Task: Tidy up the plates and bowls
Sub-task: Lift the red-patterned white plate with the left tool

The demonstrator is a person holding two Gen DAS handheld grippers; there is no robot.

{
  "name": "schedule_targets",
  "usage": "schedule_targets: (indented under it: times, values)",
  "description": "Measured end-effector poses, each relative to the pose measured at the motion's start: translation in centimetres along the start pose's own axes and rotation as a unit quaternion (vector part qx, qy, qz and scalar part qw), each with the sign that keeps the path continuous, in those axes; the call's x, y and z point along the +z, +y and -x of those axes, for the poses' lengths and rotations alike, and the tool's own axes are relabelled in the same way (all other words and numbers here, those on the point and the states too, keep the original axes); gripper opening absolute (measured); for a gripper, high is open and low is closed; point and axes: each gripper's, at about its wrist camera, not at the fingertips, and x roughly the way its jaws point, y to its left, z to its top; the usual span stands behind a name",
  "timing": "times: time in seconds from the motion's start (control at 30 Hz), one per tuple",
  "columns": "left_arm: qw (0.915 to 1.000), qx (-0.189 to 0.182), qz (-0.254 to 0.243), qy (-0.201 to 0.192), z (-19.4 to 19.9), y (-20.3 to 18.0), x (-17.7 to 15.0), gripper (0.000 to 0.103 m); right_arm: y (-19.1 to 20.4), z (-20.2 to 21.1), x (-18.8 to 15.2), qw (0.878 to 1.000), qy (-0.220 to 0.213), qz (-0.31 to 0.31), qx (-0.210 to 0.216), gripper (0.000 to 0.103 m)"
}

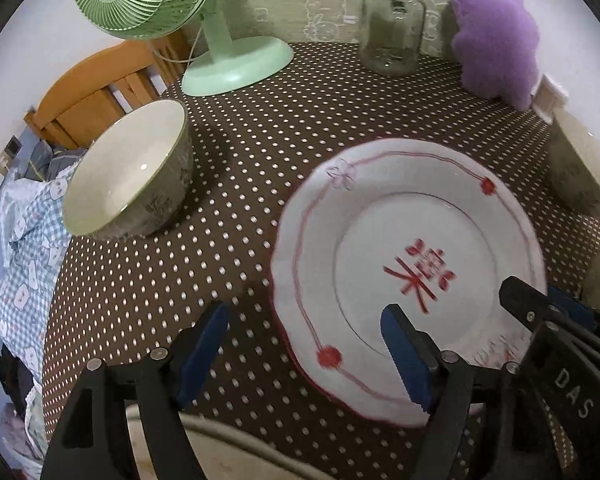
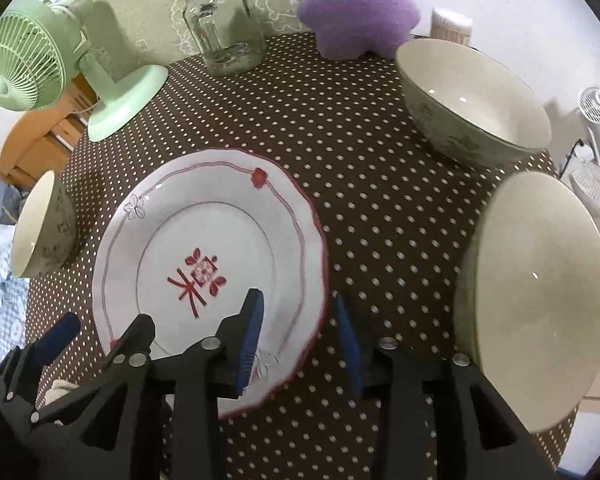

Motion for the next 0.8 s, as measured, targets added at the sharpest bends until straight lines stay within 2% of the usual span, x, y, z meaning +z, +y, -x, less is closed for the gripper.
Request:
schedule_targets:
  times: [0.07,0.2,0.43,0.63,0.67,0.77,0.8]
  values:
    - [1.0,-0.001,0.003,0.004,-0.7,0.3,0.4,0.083,0.6,-0.4,0.6,1.0,-0.007,0.007,0.0,0.054]
    - [1.0,-0.008,0.001,-0.001,-1.5,0.6,1.5,0.083,1.5,-1.0,1.6,0.999,-0.025,0.022,-0.006,0.061]
    - [0.9999,-0.015,0.003,-0.003,-2.9,0.9,2.8,0.083,1.2,-2.4,3.2,0.999,-0.027,0.019,-0.019,0.062]
    - [0.9996,-0.023,0.006,-0.014,-2.9,0.4,2.7,0.083,1.0,-3.7,3.8,1.0,-0.024,0.008,-0.018,0.062]
    - [0.9995,-0.027,0.003,-0.015,-2.9,0.3,2.7,0.083,1.0,-3.9,3.9,1.0,-0.022,0.006,-0.017,0.062]
    - [0.997,-0.077,0.001,0.001,-3.1,-0.2,2.7,0.08,1.5,-4.3,4.0,1.0,-0.017,0.008,-0.012,0.06]
    - [0.9973,-0.073,-0.001,-0.002,-3.0,-0.4,2.6,0.08,1.6,-4.3,4.0,1.0,-0.018,0.007,-0.014,0.059]
